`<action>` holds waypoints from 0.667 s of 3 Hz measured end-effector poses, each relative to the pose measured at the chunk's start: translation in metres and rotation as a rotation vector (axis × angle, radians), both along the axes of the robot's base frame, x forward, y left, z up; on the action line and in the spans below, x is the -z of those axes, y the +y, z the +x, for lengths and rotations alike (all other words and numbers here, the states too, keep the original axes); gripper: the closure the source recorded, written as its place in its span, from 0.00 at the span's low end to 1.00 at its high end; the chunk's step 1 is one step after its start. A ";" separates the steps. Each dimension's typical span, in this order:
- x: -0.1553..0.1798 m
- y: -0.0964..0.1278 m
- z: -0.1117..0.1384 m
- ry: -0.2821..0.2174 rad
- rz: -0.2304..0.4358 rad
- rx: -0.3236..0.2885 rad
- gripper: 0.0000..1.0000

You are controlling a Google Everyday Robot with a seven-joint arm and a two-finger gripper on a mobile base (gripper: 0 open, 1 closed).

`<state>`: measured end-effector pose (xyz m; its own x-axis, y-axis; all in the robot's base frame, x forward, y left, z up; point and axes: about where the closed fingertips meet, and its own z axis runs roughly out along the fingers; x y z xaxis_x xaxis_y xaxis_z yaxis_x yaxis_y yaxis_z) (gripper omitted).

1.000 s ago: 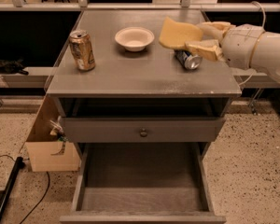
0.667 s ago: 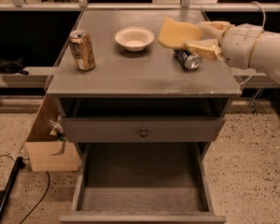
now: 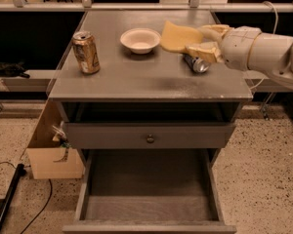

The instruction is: Pick sponge from middle drawer and place on counter

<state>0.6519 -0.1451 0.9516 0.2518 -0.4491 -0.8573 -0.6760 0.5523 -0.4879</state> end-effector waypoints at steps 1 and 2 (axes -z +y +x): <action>0.011 0.010 0.000 0.026 -0.005 -0.020 1.00; 0.022 0.020 -0.011 0.056 -0.022 -0.054 1.00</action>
Offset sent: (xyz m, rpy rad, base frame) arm -0.0254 0.0258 -0.0359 -0.0427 0.0924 0.0866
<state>0.6408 -0.1253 0.9297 0.2281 -0.4549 -0.8609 -0.7307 0.5043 -0.4601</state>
